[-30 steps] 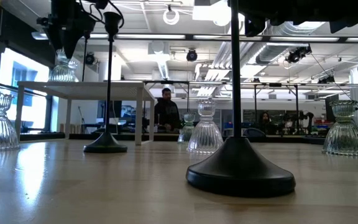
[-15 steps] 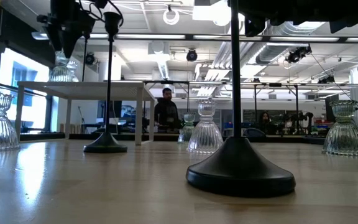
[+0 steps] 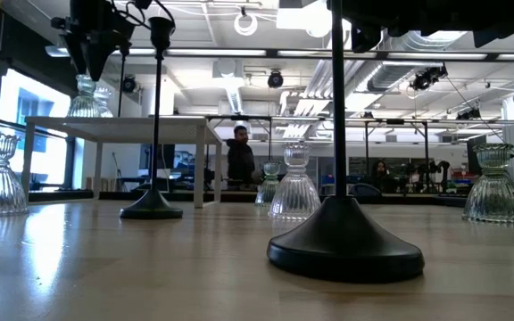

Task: Pick & Place candle stick holders
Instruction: Put the bottom green candle holder on the shelf, then put the top black candle holder on the shelf aligned with the black candle holder

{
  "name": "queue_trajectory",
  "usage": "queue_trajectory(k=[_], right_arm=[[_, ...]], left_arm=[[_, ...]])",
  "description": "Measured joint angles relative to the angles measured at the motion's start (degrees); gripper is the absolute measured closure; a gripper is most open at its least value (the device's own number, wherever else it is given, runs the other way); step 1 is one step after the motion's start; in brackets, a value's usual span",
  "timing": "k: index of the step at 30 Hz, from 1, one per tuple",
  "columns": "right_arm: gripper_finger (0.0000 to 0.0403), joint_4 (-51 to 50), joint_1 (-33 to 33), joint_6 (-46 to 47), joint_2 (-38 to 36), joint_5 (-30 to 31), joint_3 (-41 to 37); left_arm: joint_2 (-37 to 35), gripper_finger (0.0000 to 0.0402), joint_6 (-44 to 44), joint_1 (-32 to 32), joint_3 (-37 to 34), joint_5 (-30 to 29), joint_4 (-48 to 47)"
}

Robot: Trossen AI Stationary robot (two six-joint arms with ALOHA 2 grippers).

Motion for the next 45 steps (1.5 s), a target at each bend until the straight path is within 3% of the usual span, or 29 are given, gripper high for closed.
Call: queue_trajectory(k=[10,17,24,30,35,37,41,45], right_arm=[[0.0402,-0.3,0.0,0.0,0.0,0.0,0.0],[0.0402,-0.3,0.0,-0.1,0.0,0.0,0.0],[0.0402,-0.3,0.0,-0.6,0.0,0.0,0.0],[0.0401,0.4,0.0,-1.1,0.0,1.3,0.0],[0.0401,0.6,0.0,-1.0,0.0,2.0,0.0],[0.0401,0.6,0.0,-1.0,0.0,2.0,0.0],[0.0402,0.6,0.0,-0.9,0.0,2.0,0.0],[0.0402,0.5,0.1,0.3,0.0,3.1,0.0]], left_arm=[[-0.9,0.0168,1.3,-0.1,0.0,-2.8,0.0],[-5.4,0.0237,1.3,-5.9,0.0,-3.4,0.0],[-10.1,0.0326,-5.8,-19.1,0.0,-8.6,0.0],[-10.5,0.0391,-11.4,-38.1,-0.5,-17.8,5.9],[-7.2,0.0394,-6.0,-54.6,-4.5,-28.2,21.3],[-5.4,0.0394,-4.1,-59.1,-6.0,-29.7,26.4],[-2.0,0.0394,-5.4,-61.7,-7.3,-25.2,33.2],[-1.8,0.04,-5.5,-66.3,-13.2,-32.7,40.5]])
